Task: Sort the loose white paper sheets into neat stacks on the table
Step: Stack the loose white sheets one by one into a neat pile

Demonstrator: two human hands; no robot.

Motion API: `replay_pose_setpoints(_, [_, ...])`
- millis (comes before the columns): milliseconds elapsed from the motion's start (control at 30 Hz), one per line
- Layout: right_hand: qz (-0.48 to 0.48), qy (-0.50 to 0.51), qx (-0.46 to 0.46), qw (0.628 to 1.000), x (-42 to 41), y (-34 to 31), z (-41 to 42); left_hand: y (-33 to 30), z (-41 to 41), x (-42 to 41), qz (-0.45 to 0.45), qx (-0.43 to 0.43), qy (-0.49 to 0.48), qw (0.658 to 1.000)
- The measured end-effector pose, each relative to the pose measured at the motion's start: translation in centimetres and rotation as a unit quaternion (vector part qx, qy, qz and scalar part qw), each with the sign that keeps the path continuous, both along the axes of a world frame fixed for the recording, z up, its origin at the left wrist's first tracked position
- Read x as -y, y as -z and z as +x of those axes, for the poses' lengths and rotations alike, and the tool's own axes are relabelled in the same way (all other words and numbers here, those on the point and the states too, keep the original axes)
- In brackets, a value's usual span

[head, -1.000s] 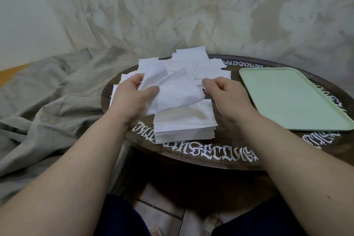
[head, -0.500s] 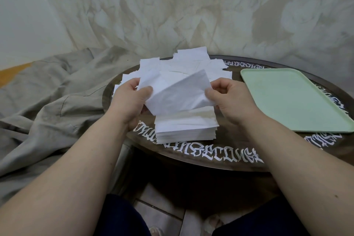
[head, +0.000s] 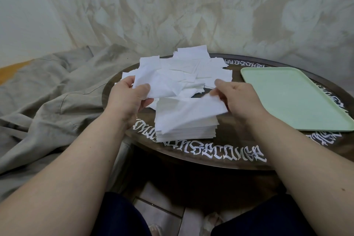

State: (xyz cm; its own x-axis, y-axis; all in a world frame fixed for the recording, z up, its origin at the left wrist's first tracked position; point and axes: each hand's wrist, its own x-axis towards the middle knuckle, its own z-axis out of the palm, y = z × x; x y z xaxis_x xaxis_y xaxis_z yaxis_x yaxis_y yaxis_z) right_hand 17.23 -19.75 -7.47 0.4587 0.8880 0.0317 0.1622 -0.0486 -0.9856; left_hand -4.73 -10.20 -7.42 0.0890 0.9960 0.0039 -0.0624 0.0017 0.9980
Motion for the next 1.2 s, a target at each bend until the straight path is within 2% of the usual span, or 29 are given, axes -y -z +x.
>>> replay_pose_setpoints(133, [0.054, 0.02, 0.033, 0.998, -0.3, 0.0, -0.1, -0.1, 0.1, 0.0, 0.004, 0.009, -0.006, 1.0])
replay_pose_setpoints(233, [0.016, 0.046, 0.074, 0.996, -0.4, 0.7, 0.3, -0.2, 0.2, 0.3, 0.007, 0.019, 0.004, 1.0])
replay_pose_setpoints(300, [-0.05, 0.04, 0.139, 0.988, -0.3, 1.2, 0.7, -0.3, 0.4, 0.6, 0.007, 0.021, 0.025, 0.999])
replay_pose_setpoints(367, [-0.117, 0.033, 0.252, 0.96, -0.2, 1.2, 0.9, -0.4, 0.6, 0.8, 0.008, 0.016, 0.048, 0.999])
replay_pose_setpoints(433, [-0.094, 0.059, 0.299, 0.948, -0.4, 0.6, 0.8, -0.4, 0.9, 1.1, 0.01, 0.001, 0.078, 0.997])
replay_pose_setpoints(533, [-0.024, 0.027, 0.189, 0.981, -0.4, -0.6, -0.3, -0.5, 1.3, 1.6, 0.015, -0.012, 0.147, 0.989])
replay_pose_setpoints(667, [-0.027, -0.101, 0.125, 0.987, -0.6, -0.7, -1.7, -0.6, 1.9, 1.9, 0.01, 0.004, 0.218, 0.976])
replay_pose_setpoints(833, [0.026, -0.042, 0.106, 0.993, -0.1, -0.9, -0.7, -0.5, 2.2, 1.6, 0.016, -0.043, 0.123, 0.991])
replay_pose_setpoints(1033, [-0.018, -0.006, 0.087, 0.996, 0.9, -0.3, 0.4, -0.9, 2.4, 1.8, -0.146, -0.01, 0.1, 0.984])
replay_pose_setpoints(1100, [-0.029, 0.007, 0.084, 0.996, 1.1, -0.3, 0.6, -0.7, 2.4, 1.9, -0.136, -0.042, 0.122, 0.982])
replay_pose_setpoints(1200, [-0.053, 0.01, 0.077, 0.996, 1.2, -0.2, 0.6, -0.1, 2.4, 2.0, -0.068, -0.151, 0.13, 0.978])
